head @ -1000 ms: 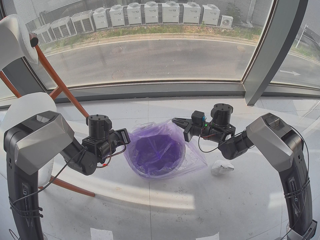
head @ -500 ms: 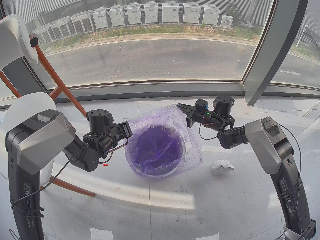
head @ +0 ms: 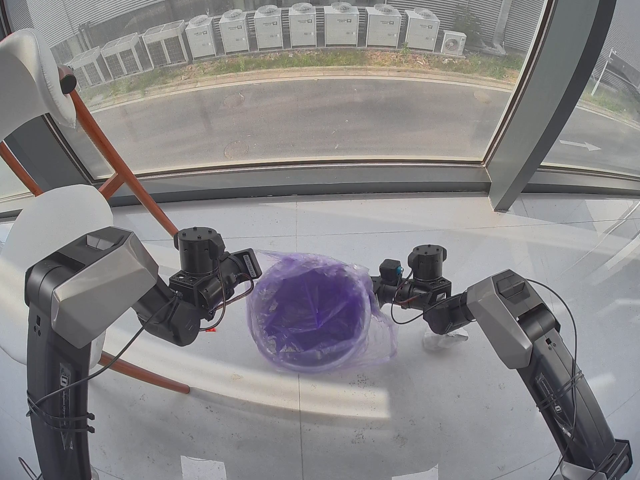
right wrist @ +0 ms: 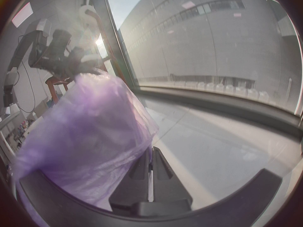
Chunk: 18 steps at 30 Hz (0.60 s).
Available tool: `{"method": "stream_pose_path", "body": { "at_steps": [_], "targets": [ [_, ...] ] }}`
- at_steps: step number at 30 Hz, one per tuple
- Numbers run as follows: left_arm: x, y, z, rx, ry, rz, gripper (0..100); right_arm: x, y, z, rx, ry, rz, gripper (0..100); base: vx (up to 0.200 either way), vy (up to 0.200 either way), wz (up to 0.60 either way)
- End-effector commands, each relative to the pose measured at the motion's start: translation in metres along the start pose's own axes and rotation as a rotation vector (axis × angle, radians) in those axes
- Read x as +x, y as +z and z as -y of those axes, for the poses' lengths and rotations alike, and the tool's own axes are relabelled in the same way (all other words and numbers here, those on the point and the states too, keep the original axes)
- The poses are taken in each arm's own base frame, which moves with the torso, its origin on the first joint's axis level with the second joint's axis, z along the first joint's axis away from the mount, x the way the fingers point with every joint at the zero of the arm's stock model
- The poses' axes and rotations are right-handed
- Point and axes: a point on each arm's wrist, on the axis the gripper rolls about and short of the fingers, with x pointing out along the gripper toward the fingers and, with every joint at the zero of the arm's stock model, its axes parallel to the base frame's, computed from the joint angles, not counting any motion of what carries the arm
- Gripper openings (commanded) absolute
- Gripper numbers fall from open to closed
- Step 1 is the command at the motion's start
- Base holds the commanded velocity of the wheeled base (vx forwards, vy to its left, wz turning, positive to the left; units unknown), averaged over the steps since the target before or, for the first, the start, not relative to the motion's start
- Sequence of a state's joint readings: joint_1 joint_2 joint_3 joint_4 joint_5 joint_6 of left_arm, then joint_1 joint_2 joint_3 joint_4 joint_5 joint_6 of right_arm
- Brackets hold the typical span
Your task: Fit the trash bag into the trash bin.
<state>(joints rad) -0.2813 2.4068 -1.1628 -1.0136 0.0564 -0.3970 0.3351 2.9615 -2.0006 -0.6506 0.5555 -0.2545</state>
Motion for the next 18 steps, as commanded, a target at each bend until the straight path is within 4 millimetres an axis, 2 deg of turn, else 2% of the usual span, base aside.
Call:
{"method": "stream_pose_path", "body": {
  "at_steps": [1,3,4,8,13,18],
  "targets": [
    [0.004,0.003,0.004,-0.029,-0.013,0.017,0,0.003,-0.040,-0.006,0.086,0.017,-0.093,0,0.000,0.000,0.00],
    [0.005,0.004,0.008,-0.047,-0.022,0.022,0,0.004,-0.056,-0.010,0.146,0.022,-0.139,0,0.000,0.000,0.00],
    [0.005,0.004,0.008,-0.053,-0.022,0.022,0,0.004,-0.064,-0.012,0.172,0.026,-0.163,100,0.000,0.000,0.00],
    [0.005,0.003,0.007,-0.053,-0.025,0.018,0,-0.001,-0.095,-0.018,0.304,0.037,-0.290,100,0.000,0.000,0.00],
    [0.007,-0.003,0.004,-0.054,-0.020,0.003,0,-0.012,-0.109,-0.011,0.408,0.022,-0.395,100,0.000,0.000,0.00],
    [0.012,-0.012,-0.003,-0.057,0.000,-0.016,0,-0.026,-0.114,0.008,0.428,-0.019,-0.388,100,0.000,0.000,0.00]
  ]
}}
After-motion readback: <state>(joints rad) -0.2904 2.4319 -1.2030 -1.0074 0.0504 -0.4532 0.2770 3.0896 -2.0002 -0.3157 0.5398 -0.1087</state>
